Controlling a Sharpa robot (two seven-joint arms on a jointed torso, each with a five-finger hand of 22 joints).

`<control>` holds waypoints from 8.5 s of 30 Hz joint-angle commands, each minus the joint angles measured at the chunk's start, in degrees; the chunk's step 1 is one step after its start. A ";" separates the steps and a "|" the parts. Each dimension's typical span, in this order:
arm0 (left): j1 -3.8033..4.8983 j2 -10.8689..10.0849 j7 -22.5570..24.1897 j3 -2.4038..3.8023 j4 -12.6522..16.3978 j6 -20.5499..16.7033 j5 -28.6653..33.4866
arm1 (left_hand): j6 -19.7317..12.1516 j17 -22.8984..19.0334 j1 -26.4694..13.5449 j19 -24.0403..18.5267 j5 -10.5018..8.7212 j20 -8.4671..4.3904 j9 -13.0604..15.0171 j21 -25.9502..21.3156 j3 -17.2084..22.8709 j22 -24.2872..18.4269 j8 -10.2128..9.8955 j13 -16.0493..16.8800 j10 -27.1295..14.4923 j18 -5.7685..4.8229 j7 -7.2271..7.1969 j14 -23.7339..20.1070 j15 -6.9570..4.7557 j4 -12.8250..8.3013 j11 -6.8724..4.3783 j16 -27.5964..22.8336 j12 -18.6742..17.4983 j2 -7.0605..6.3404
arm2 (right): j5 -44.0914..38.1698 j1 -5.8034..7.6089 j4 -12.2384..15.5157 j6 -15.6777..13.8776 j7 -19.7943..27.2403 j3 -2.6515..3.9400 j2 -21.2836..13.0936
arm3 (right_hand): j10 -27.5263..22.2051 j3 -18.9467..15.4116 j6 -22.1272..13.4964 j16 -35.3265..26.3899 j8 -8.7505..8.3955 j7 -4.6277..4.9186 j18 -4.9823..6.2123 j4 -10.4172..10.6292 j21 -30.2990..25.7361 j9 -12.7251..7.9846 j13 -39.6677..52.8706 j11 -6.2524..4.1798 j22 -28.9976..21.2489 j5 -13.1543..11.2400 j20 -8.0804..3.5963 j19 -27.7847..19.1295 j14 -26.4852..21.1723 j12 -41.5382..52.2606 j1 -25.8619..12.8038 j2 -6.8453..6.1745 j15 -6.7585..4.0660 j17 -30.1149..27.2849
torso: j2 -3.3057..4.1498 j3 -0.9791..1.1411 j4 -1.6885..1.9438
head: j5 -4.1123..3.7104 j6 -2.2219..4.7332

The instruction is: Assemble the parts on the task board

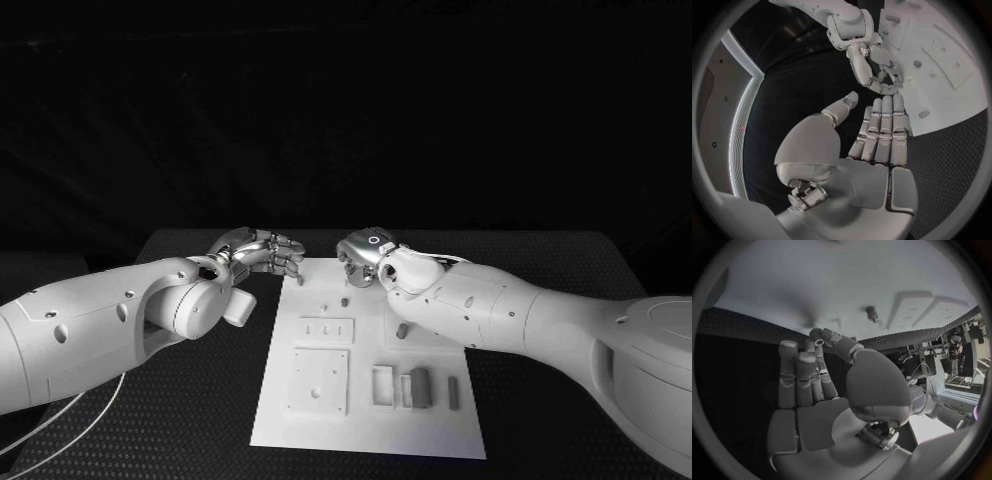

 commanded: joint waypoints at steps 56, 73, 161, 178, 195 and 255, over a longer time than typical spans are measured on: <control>0.10 -1.06 1.46 -0.17 -1.40 1.28 -0.18 | -0.58 0.61 -0.57 -0.45 -0.10 0.11 -0.43 -0.31 -0.10 0.29 -0.43 0.28 0.20 1.16 0.36 0.31 0.23 0.01 0.33 -0.72 -0.68 -0.03 | 12.82 3.63 8.17 23.80 -0.84 6.52 -16.04 | -12.20 -2.75 -7.48 16.08 -1.07 0.09 3.50 9.95 5.74 2.74 55.59 -2.70 1.33 -0.03 -0.50 -4.58 -6.97 58.84 -2.95 -7.46 -1.30 6.27 | -0.56 0.99 -1.35 | -0.84 2.10; 0.08 -1.06 1.28 -0.17 -1.63 1.72 -0.21 | -0.60 0.70 -0.64 -0.48 -0.10 0.13 -0.47 -0.36 -0.11 0.32 -0.41 0.32 0.18 1.15 0.38 0.29 0.25 0.07 0.35 -0.84 -0.76 0.06 | 13.88 2.98 7.33 25.19 1.08 6.51 -16.74 | -11.73 -2.56 -7.17 18.19 -0.98 0.00 3.50 9.98 7.22 3.43 56.13 -2.72 1.20 -0.06 -1.19 -3.90 -3.02 63.61 -3.79 -6.50 -1.29 14.04 | -0.51 0.77 -1.45 | -1.20 1.83; 0.02 -1.39 0.97 -0.18 -1.90 2.06 -0.49 | -0.78 1.22 -0.70 -0.55 -0.10 0.17 -0.67 -0.57 -0.12 0.52 -0.30 0.56 0.08 1.14 0.44 0.32 0.28 0.13 0.44 -1.38 -1.18 -0.02 | 14.39 0.65 9.08 20.68 4.86 6.33 -19.62 | -11.74 -1.86 -5.11 17.68 -0.81 -0.26 3.50 7.92 7.59 3.80 53.59 -3.00 0.96 -0.04 -1.53 -3.74 -2.68 65.30 -4.32 -4.60 -1.59 14.32 | -0.51 0.75 -1.40 | -1.94 0.87; 0.02 -1.38 0.92 -0.18 -1.96 2.16 -0.49 | -0.81 1.30 -0.75 -0.54 -0.10 0.17 -0.70 -0.60 -0.13 0.56 -0.28 0.61 0.08 1.13 0.45 0.33 0.29 0.18 0.45 -1.47 -1.23 0.00 | 13.38 0.01 7.59 21.99 5.03 6.33 -18.91 | -11.87 -1.68 -2.12 17.53 0.19 -0.68 3.50 7.03 7.57 4.13 52.79 -3.39 1.07 -0.08 -1.56 -3.87 -2.58 65.91 -4.37 -0.77 -1.89 14.59 | -0.52 0.74 -1.35 | -1.97 0.54; 0.00 -1.49 0.44 -0.18 -2.06 3.20 -0.50 | -0.86 1.45 -0.99 -0.59 -0.12 0.20 -0.76 -0.69 -0.27 0.61 -0.25 0.67 0.03 1.11 0.48 0.31 0.32 0.30 0.48 -1.65 -1.37 -0.18 | 6.48 -1.87 7.53 19.38 4.19 6.28 -18.28 | -11.52 -1.71 2.40 17.14 1.18 -2.21 3.50 3.89 7.62 4.53 51.45 -4.84 0.93 0.00 -1.55 -3.71 -2.22 66.41 -4.87 -0.78 -3.31 15.05 | -0.54 0.76 -1.35 | -2.11 0.17; 0.00 -1.45 0.86 -0.18 -2.31 2.65 -0.61 | -0.95 1.80 -1.06 -0.62 -0.12 0.21 -0.87 -0.83 -0.27 0.75 -0.15 0.85 0.04 1.14 0.48 0.35 0.34 0.47 0.50 -2.00 -1.59 -0.23 | -14.63 -0.75 19.92 1.67 -7.98 2.41 -9.16 | -9.41 -0.84 5.38 16.69 1.14 -3.28 3.50 5.30 7.44 4.98 49.43 -5.90 0.75 -0.03 -2.43 -1.76 0.60 66.36 -5.56 -1.59 -4.35 17.37 | -0.52 0.65 -1.20 | -0.65 1.30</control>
